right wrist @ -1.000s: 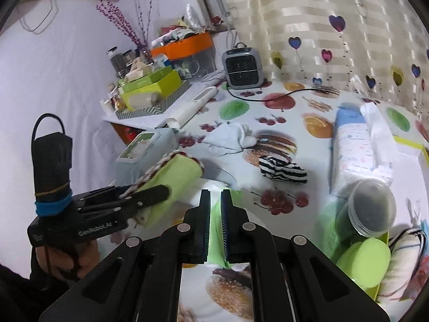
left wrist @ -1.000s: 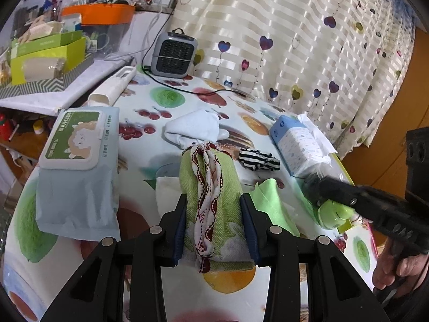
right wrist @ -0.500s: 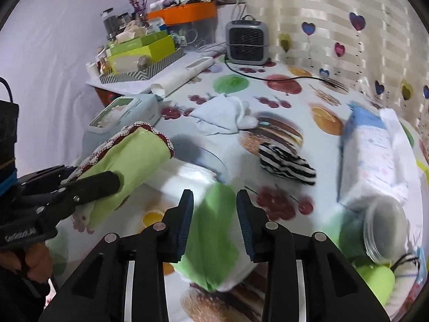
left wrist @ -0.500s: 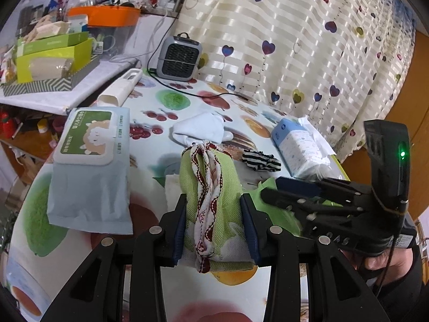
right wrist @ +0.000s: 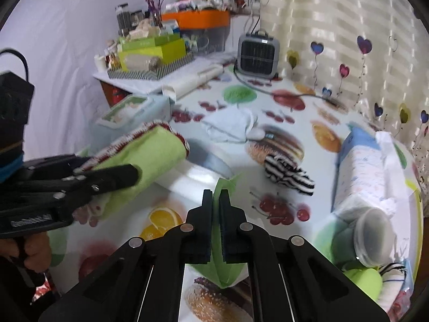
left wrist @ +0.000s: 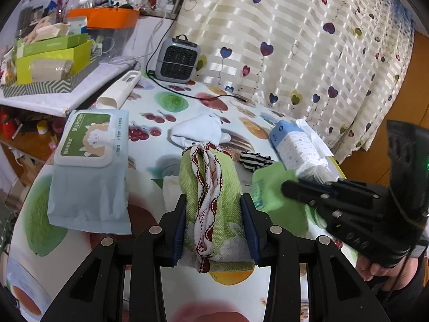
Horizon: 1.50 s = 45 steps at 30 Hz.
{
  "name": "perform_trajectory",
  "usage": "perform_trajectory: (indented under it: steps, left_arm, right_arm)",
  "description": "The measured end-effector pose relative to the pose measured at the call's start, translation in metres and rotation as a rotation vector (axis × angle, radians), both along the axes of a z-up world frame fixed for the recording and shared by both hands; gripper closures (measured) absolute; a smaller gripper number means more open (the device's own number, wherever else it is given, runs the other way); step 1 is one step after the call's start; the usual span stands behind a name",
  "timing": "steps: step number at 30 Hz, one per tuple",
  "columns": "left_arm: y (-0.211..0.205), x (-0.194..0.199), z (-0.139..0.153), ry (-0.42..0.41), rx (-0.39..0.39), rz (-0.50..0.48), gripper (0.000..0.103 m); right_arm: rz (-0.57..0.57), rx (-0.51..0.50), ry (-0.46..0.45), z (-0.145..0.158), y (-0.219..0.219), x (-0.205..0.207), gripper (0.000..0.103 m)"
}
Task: Organize soft objects
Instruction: 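Lift and carry both green cloths in both tools toward the yellow-rimmed box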
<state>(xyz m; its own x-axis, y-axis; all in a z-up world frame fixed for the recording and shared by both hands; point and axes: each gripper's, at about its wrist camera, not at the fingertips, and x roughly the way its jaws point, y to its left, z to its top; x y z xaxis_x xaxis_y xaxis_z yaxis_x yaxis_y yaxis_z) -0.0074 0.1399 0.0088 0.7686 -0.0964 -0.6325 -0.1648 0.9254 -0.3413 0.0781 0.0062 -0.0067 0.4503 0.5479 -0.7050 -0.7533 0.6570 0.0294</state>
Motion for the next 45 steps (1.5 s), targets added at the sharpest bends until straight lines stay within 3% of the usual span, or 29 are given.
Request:
perform_trajectory:
  steps: [8,15,45]
  left_arm:
    - [-0.010,-0.002,0.010,-0.023,0.009,-0.017,0.067]
    - [-0.024,-0.004,0.019,-0.045,0.017,-0.046,0.067]
    - [-0.114,0.029,0.048,-0.091,0.076,-0.225,0.067]
  right_arm:
    - [-0.037,0.204,0.015,0.044,-0.036,-0.002,0.098]
    - [-0.055,0.224,-0.033,0.061,-0.052,-0.013,0.098]
    - [-0.198,0.261,-0.059,0.063,-0.122,-0.015,0.098]
